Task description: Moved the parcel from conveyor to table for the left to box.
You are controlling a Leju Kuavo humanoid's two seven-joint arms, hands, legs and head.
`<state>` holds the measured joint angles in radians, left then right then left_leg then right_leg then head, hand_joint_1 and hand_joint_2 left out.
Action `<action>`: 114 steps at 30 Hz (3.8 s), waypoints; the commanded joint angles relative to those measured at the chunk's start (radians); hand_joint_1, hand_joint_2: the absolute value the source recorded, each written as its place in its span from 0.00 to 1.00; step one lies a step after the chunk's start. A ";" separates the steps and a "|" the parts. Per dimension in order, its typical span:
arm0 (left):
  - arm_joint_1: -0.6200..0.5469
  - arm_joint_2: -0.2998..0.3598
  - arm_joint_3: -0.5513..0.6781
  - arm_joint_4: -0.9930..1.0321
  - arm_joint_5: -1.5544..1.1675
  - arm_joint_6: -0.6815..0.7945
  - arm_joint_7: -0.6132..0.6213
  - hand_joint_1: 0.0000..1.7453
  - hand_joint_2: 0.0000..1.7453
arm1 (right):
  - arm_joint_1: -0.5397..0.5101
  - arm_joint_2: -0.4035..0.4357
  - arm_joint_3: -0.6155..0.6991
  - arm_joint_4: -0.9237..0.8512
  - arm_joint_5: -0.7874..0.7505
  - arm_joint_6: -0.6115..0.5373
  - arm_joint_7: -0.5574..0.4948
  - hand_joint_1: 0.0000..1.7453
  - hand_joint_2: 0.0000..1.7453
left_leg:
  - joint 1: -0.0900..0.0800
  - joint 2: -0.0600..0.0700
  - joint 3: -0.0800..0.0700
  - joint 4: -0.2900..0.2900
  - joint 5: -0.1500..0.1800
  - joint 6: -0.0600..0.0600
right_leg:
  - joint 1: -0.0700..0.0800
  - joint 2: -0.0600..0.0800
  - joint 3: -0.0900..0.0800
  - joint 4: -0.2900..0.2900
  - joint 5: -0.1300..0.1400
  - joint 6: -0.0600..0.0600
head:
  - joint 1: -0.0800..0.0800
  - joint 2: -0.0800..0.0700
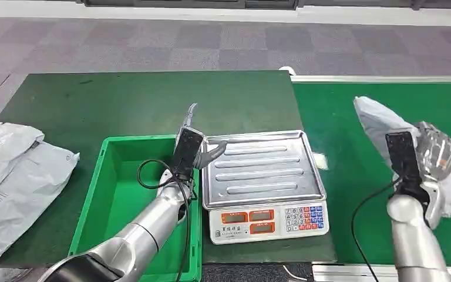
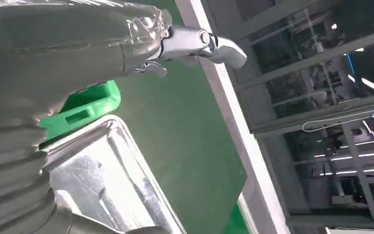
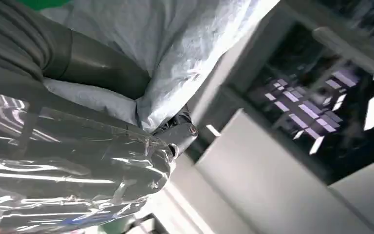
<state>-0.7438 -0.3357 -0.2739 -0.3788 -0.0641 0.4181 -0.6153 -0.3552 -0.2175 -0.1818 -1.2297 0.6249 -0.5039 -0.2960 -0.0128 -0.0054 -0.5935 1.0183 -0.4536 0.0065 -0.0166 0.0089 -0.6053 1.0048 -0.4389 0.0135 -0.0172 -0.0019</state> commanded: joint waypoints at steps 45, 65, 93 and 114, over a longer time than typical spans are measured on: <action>-0.109 -0.004 0.056 0.038 -0.155 -0.083 0.041 0.00 1.00 | -0.050 0.317 0.691 -0.034 -0.197 0.341 -0.146 0.00 1.00 | 0.004 -0.003 -0.003 -0.001 0.003 -0.005 | 0.004 -0.004 -0.003 0.001 0.000 -0.004 | 0.000 0.000; -0.128 0.001 0.054 0.034 -0.181 -0.260 0.098 0.00 1.00 | -0.104 0.183 0.308 0.075 -0.583 0.536 -0.256 0.00 1.00 | 0.003 -0.005 -0.002 -0.001 0.004 -0.003 | 0.003 -0.005 -0.001 0.000 0.001 -0.003 | 0.000 0.000; -0.109 0.032 -0.328 0.018 -0.540 -0.478 0.113 0.00 1.00 | -0.311 0.175 0.132 0.382 -0.732 0.454 -0.203 0.00 1.00 | 0.001 -0.001 -0.002 -0.001 0.004 -0.004 | 0.001 -0.002 -0.003 0.001 0.002 -0.004 | 0.000 0.000; -0.018 0.012 -0.849 -0.054 -0.987 -0.434 0.235 1.00 1.00 | -0.009 0.078 -0.021 0.088 -0.832 0.568 -0.103 0.00 1.00 | 0.000 -0.007 -0.001 -0.003 0.003 -0.003 | 0.001 -0.007 0.000 -0.002 0.001 -0.003 | 0.000 0.000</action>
<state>-0.8018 -0.3353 -0.8933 -0.4677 -0.9279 -0.0797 -0.4959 -0.4638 -0.1160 -0.1435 -1.0453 -0.1831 0.0264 -0.4169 -0.0129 -0.0100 -0.5981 1.0180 -0.4503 0.0053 -0.0165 0.0051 -0.6107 1.0064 -0.4374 0.0116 -0.0172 -0.0019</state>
